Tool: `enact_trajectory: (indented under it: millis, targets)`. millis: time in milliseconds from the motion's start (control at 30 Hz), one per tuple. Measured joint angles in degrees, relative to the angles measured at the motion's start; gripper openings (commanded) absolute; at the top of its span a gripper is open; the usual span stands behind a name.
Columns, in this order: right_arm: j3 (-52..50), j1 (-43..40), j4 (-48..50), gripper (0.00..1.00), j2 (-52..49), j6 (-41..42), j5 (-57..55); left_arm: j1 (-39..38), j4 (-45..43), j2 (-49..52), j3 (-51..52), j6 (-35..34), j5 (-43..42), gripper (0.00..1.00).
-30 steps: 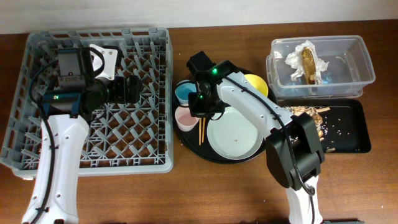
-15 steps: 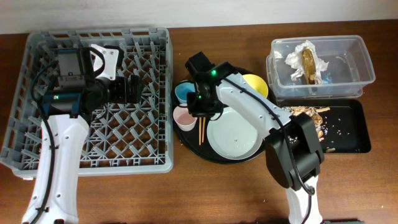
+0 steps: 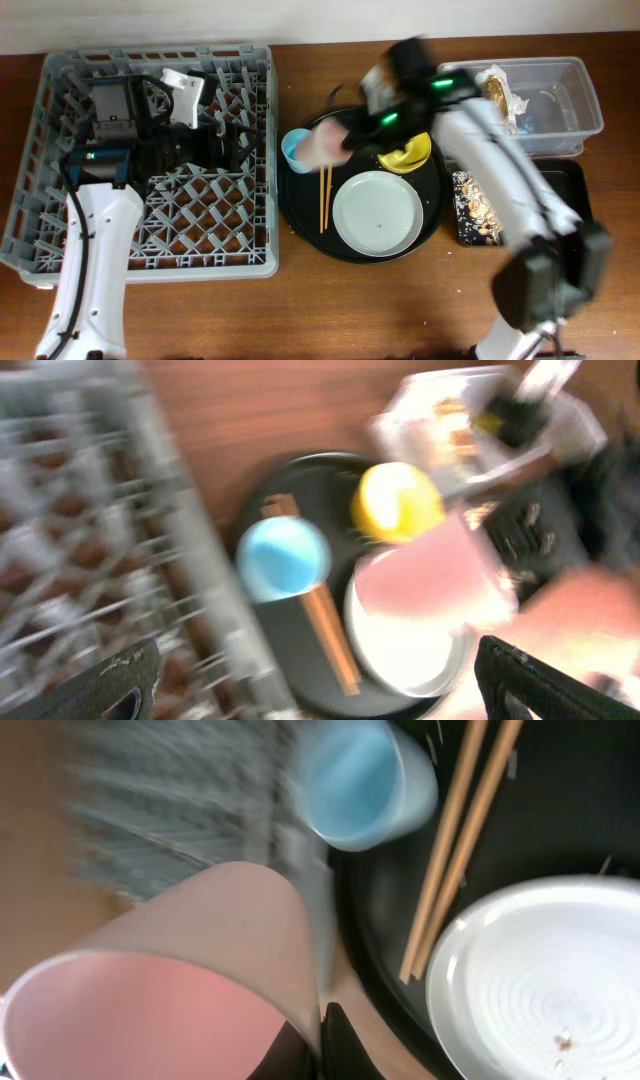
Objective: Sort waste into correct bins and load items into the dishwasher rack
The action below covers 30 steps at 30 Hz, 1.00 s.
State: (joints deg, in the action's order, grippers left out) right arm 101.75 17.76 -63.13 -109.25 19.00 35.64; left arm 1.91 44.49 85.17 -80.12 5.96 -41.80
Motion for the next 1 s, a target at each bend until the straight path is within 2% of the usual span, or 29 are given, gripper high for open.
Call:
enact_trajectory:
  millis: [33,133,267,333,600,700,733,867,933,967,1000]
  targets:
    - [0.83,-4.13,1.49,0.04,4.20,-0.85,4.11,0.00,-0.94,0.46,0.00,-0.55,-4.92,0.99]
    - [1.60,-7.98,7.72,0.04,6.19,-3.32,14.03,0.00,-5.14,3.41,-0.02,-2.91,-17.51,0.99]
    - [1.46,-7.52,14.86,0.04,3.82,-5.16,24.57,0.00,-12.22,9.88,-0.02,-5.44,-36.30,0.99]
    - [1.38,-6.19,16.98,0.04,3.45,-5.66,26.95,0.00,-12.22,12.02,-0.02,-6.60,-41.68,0.99]
    - [1.33,1.20,25.05,0.04,1.22,-3.56,27.50,0.00,-12.44,12.24,-0.02,-8.02,-46.53,0.97]
    - [1.33,3.63,27.91,0.04,-0.61,-1.40,27.43,0.00,-12.46,12.24,-0.02,-8.74,-47.01,0.89]
    - [1.31,4.11,28.00,0.04,-1.16,-0.96,27.41,0.00,-12.41,12.24,-0.02,-8.98,-47.17,0.79]
    - [1.31,4.31,28.20,0.04,-1.73,-0.39,27.78,0.00,-12.41,12.24,-0.02,-9.09,-47.58,0.65]
    - [1.31,4.31,28.33,0.05,-1.73,-0.37,28.33,0.00,-12.46,12.24,-0.02,-9.07,-47.65,0.62]
    - [1.31,4.31,28.33,0.16,-1.73,-0.31,28.37,0.00,-12.46,12.24,-0.02,-9.09,-47.80,0.62]
    - [1.31,4.31,28.33,0.38,-1.73,-0.31,28.35,0.00,-12.46,12.24,-0.02,-9.07,-47.82,0.62]
